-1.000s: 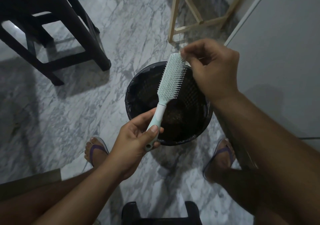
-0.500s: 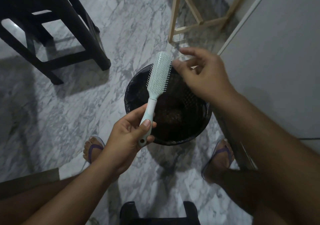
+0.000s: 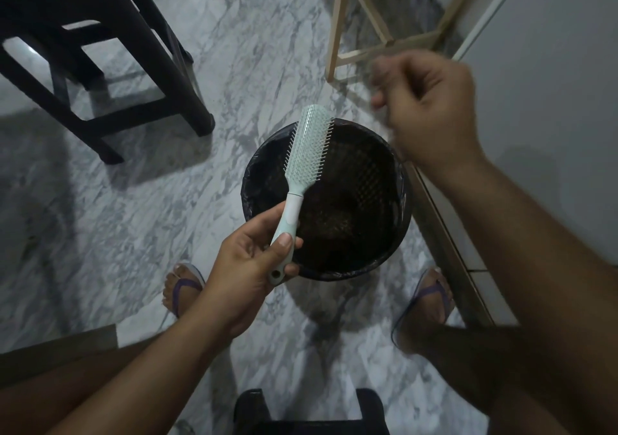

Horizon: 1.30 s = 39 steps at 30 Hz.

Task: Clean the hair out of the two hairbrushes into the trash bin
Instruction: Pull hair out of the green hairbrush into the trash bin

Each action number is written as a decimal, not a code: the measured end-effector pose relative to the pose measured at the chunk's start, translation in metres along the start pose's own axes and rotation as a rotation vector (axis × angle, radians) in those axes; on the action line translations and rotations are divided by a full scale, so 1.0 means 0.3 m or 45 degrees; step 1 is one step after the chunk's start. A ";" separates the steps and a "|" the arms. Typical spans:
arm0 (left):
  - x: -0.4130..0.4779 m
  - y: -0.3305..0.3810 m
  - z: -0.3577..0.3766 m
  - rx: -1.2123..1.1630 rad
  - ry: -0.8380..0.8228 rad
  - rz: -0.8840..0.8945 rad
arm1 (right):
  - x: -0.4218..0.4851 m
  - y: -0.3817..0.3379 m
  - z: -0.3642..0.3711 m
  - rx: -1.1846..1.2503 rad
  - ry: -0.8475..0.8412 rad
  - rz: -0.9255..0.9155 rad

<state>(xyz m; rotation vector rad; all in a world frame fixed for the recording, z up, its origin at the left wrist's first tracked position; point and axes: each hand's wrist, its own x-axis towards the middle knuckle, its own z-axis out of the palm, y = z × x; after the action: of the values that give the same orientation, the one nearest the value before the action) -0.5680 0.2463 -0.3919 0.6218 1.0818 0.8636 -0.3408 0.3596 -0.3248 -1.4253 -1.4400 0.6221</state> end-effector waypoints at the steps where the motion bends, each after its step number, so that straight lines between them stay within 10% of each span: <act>1: -0.001 0.002 0.000 -0.011 0.000 0.002 | 0.014 0.003 -0.021 0.044 0.076 -0.021; 6: -0.001 0.010 0.002 -0.052 -0.001 0.001 | 0.033 0.012 -0.052 0.184 0.064 0.271; 9: -0.002 0.007 0.003 -0.016 -0.006 0.013 | -0.032 0.009 0.008 -0.163 -0.400 0.523; 13: -0.009 -0.004 0.015 0.026 -0.033 0.015 | -0.115 -0.005 0.096 -0.523 -0.810 0.276; 19: -0.008 0.003 0.012 0.032 -0.029 0.016 | -0.104 -0.009 0.112 -0.554 -0.659 0.014; 27: -0.004 0.004 -0.003 -0.026 0.046 -0.007 | 0.011 -0.064 -0.020 0.184 -0.061 0.005; 39: -0.022 -0.011 0.023 0.036 -0.080 0.010 | -0.057 0.022 0.068 -0.325 -0.322 0.014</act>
<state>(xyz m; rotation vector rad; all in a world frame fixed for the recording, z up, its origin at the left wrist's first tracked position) -0.5621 0.2388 -0.3889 0.6729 1.0365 0.8317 -0.3586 0.3502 -0.3433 -1.5956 -1.7621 0.6619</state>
